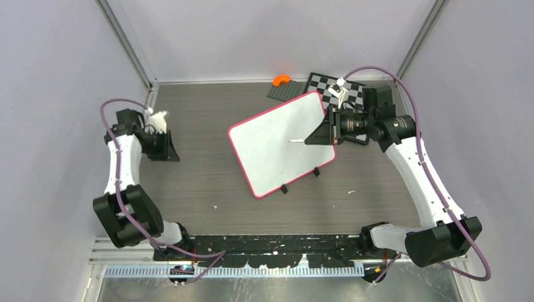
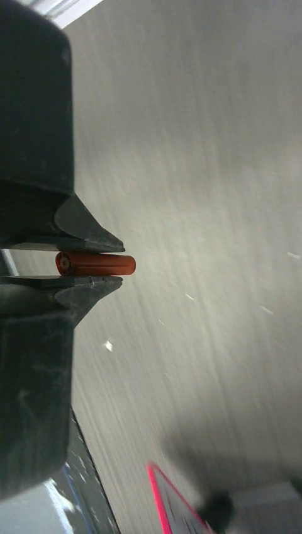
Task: Write a sentence on the whiteboard
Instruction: Place the pen cap at the center of the board.
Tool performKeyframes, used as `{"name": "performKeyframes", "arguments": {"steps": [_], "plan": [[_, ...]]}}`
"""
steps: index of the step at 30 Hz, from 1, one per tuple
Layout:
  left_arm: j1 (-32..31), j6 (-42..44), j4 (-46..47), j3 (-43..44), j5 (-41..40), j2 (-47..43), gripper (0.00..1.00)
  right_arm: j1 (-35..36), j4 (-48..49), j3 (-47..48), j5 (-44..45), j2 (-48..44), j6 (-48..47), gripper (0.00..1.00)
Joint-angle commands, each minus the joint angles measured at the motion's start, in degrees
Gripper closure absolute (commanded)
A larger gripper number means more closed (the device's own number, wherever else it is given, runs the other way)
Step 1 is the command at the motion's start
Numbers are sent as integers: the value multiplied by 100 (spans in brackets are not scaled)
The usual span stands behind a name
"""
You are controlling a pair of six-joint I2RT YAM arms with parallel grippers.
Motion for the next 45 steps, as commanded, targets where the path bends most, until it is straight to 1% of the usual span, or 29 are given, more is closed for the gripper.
{"name": "performKeyframes", "arguments": {"steps": [1, 5, 10, 20, 23, 26, 27, 30, 37, 41, 44, 45], "plan": [[-216, 991, -172, -454, -1685, 226, 100, 13, -186, -49, 300, -67, -409, 100], [-535, 1042, 122, -766, -2249, 436, 99, 38, -145, -87, 468, 19, -431, 100], [-1097, 1019, 464, -1118, -2901, 774, 96, 193, -91, -83, 658, 136, -448, 100], [-1789, 881, 702, -1304, -3142, 1441, 90, 581, -346, 294, 1043, 538, -759, 100], [-1966, 863, 734, -1339, -3144, 1582, 88, 644, -386, 439, 1134, 687, -825, 100], [-2028, 872, 811, -1372, -3380, 1697, 86, 674, -430, 570, 1186, 798, -873, 100], [-2189, 879, 829, -1381, -3392, 1727, 85, 678, -447, 606, 1183, 833, -890, 100], [-2298, 917, 821, -1393, -3403, 1844, 81, 679, -522, 702, 1149, 897, -987, 100], [-2376, 1067, 749, -1410, -3423, 1948, 70, 686, -673, 809, 1169, 1052, -1140, 100], [-2375, 1124, 588, -1400, -3372, 1842, 61, 698, -604, 692, 1157, 1009, -1160, 100], [-2379, 1097, 416, -1355, -3221, 1634, 51, 714, -658, 730, 1096, 984, -1247, 100], [-2375, 1073, 361, -1326, -3051, 1567, 47, 711, -716, 762, 1069, 983, -1276, 100]]}}
